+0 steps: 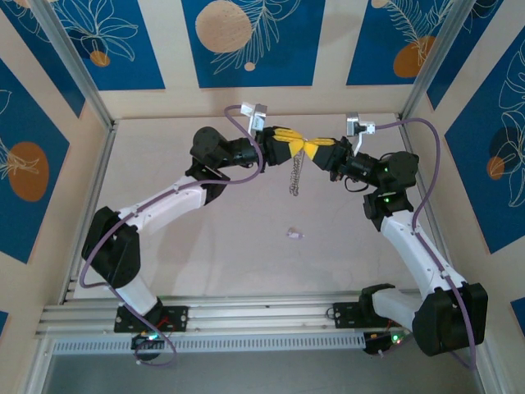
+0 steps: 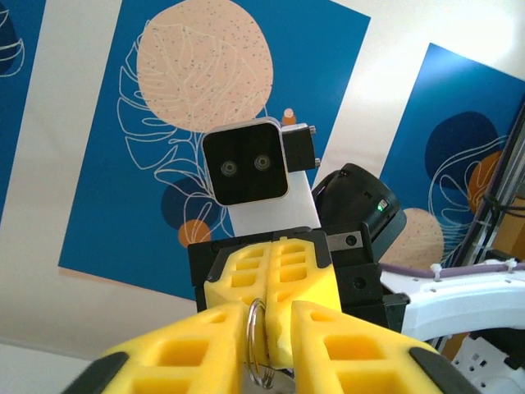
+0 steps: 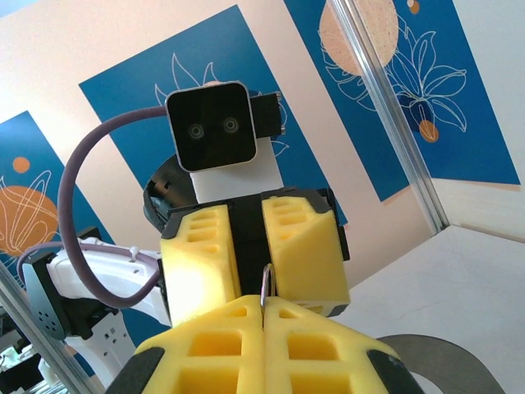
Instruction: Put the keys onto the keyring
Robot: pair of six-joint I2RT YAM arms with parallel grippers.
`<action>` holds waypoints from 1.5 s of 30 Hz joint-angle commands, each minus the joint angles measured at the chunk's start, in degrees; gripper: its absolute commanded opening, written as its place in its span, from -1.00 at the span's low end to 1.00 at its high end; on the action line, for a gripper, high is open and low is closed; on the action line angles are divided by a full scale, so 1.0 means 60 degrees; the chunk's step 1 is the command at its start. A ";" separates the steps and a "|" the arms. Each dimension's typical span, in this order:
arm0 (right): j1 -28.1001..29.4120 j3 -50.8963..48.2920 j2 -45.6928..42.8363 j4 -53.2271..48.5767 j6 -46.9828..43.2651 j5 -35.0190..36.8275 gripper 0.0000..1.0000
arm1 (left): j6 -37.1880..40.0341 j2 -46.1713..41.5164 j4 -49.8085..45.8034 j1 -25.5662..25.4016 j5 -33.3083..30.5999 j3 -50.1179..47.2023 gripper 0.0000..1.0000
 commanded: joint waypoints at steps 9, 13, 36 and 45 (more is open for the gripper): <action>-0.0447 -0.0044 -0.0502 -0.0717 -0.0424 0.0090 -0.53 | 0.0640 -0.0114 -0.0161 -0.0103 0.0360 0.0238 -1.00; -0.1072 -0.0113 -0.0935 -0.1134 -0.0515 -0.0220 -0.39 | 0.1504 -0.0302 -0.1391 -0.0088 0.0706 0.0546 -1.00; -0.1059 0.0145 -0.0938 -0.1971 -0.1153 -0.1511 -0.18 | 0.3694 0.0083 -0.5395 0.0044 0.2389 0.2540 -1.00; -0.0708 0.0201 -0.0606 -0.1635 -0.1080 -0.1286 -0.24 | 0.3575 0.0113 -0.5264 0.0031 0.2365 0.2494 -1.00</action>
